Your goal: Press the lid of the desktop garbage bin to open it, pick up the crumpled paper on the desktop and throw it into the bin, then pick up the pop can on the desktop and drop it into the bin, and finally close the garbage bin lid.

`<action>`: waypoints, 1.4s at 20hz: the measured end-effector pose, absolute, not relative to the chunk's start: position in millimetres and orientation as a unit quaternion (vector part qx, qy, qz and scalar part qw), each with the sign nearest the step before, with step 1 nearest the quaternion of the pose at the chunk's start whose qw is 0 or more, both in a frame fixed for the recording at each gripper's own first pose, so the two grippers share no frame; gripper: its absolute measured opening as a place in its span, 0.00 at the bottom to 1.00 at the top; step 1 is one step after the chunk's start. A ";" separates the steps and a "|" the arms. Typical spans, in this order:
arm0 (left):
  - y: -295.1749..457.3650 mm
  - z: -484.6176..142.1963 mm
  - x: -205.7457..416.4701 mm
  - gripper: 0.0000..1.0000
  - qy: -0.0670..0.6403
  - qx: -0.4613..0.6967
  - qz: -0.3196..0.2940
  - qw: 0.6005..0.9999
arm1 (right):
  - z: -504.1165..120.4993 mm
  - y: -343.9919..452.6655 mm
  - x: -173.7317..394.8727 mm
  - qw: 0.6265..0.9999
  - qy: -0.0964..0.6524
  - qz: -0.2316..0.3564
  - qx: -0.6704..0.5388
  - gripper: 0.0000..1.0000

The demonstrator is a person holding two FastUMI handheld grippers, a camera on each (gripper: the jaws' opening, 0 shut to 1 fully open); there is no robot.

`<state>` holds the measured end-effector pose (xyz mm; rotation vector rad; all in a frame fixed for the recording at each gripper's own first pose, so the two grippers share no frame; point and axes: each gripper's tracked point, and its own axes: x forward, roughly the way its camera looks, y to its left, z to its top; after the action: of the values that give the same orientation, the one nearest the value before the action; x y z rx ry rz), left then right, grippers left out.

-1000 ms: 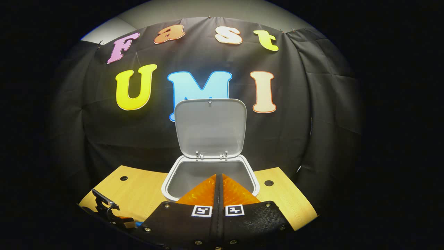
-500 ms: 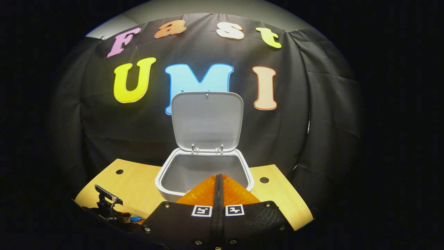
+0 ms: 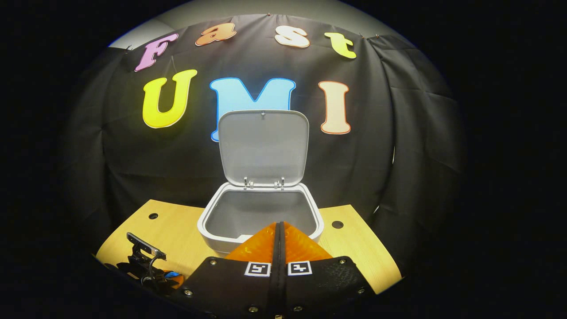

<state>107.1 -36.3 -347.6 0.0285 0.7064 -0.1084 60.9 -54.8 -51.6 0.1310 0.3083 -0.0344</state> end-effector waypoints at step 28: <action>-162.7 21.4 216.4 0.48 0.013 0.030 -0.159 0.987 | -83.7 -62.3 36.1 0.980 0.185 -0.021 0.076 0.00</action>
<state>216.4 -162.7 21.4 0.0609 0.0259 -0.3184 36.1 -62.3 -83.7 0.1523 0.3733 -0.0432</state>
